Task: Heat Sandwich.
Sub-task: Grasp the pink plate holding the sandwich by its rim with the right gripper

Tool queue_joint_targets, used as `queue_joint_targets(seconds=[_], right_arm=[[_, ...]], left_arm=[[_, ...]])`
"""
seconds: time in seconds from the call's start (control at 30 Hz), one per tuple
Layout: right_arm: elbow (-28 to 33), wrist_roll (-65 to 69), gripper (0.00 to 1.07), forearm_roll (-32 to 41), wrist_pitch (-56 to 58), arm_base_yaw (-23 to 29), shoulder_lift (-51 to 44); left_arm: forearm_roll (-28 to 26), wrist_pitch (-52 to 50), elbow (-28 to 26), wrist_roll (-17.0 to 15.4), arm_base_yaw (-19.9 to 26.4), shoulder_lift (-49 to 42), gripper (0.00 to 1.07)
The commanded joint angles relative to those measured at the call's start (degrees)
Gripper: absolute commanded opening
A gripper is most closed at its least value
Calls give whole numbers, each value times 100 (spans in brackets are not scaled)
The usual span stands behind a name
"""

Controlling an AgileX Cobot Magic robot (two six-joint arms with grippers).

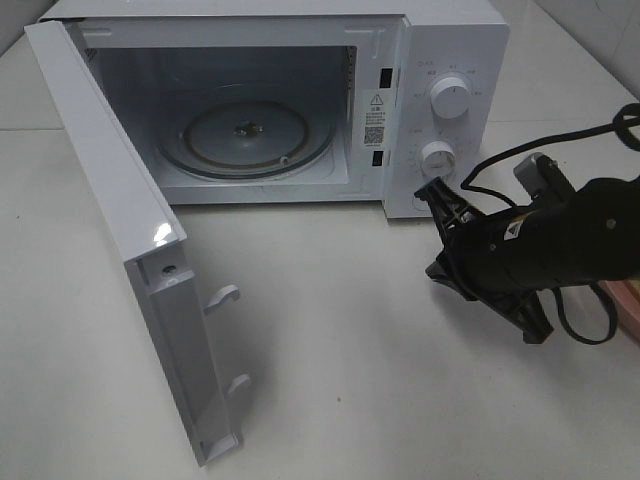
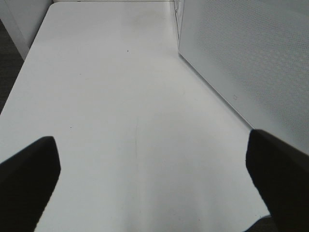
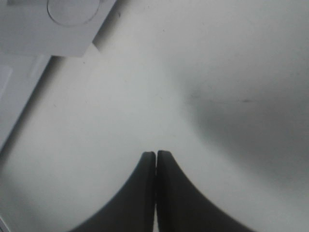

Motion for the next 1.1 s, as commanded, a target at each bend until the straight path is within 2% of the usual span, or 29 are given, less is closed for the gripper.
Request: queue_joint_targets(seconds=[0.03,0.33,0.47,0.73,1.0,1.1], right_arm=[[6,-1100,4,-92,842,17,-395],[6,-3529,5,-97,1759,17,-1083],[6,-4641,6,-407,2498,17,-1415],[-34,-4927,9,-865,3489,17,-1805],[-441,-4933,12,-1352,4813,-74,-2063],[-682,-4933,13,-1616,5214,-372,-2063]], left_arm=[[-6,40,-46,6,-29,0,100],[-6,40,-46,6,-29,0,100],[-6,40,-46,6,-29,0,100],[-6,40,-46,6,-29,0,100],[-6,40,-46,6,-29,0,100],[-6,40,-46,6,-29,0,100]])
